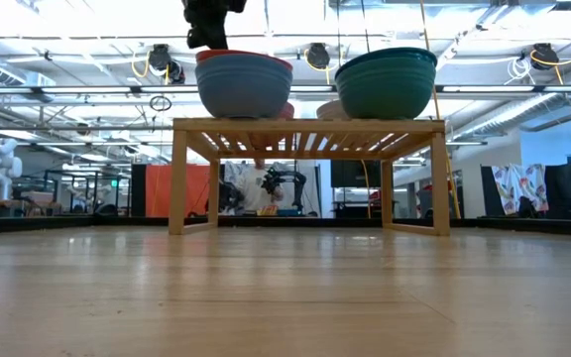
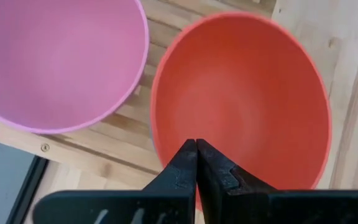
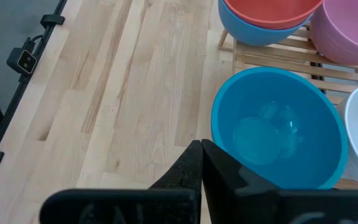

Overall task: Place and stack bowls onto a shelf
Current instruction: Stack the orange bowl on top of the left blue bowl on the shelf

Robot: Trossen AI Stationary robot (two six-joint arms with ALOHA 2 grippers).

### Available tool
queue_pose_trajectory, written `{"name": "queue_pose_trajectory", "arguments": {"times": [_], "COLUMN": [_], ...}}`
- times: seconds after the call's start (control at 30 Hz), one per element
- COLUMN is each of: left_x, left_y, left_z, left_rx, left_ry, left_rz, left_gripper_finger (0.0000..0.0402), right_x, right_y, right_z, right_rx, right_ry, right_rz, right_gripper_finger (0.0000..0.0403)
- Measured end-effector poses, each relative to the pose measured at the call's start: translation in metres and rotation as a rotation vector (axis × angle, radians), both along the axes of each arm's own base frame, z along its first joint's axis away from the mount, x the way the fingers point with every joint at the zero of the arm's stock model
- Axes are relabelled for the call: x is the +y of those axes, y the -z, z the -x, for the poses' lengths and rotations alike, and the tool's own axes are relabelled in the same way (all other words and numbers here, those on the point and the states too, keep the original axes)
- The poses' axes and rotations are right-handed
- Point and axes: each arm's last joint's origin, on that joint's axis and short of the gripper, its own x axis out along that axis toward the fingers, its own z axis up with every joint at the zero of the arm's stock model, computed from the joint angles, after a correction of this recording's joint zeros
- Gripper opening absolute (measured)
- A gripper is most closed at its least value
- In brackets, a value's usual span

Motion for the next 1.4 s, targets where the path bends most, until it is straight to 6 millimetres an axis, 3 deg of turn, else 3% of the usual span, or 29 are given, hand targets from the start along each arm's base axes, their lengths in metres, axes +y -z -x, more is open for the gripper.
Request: {"name": "queue_pose_trajectory", "arguments": {"times": [0.27,1.03,1.4], "left_x": [0.006,0.017,0.020], "left_y": [0.009,0.008,0.051], "left_z": [-0.007,-0.001,-0.009], "left_rx": [0.032,0.011,0.117], "left_ry": [0.000,0.022,0.041], "left_rz": [0.011,0.014,0.097], "left_gripper_finger": [0.0004,0.0003,0.0003], "right_x": [0.000,0.000,0.000], "right_y": [0.000,0.000,0.000], "right_z": [0.000,0.000,0.000], "right_rx": [0.000,0.001,0.001], "right_ry": [0.000,0.003,0.003], "right_rz": [-0.001,-0.003,-0.003], "right_gripper_finger": [0.0000,0.0000,0.0000]}}
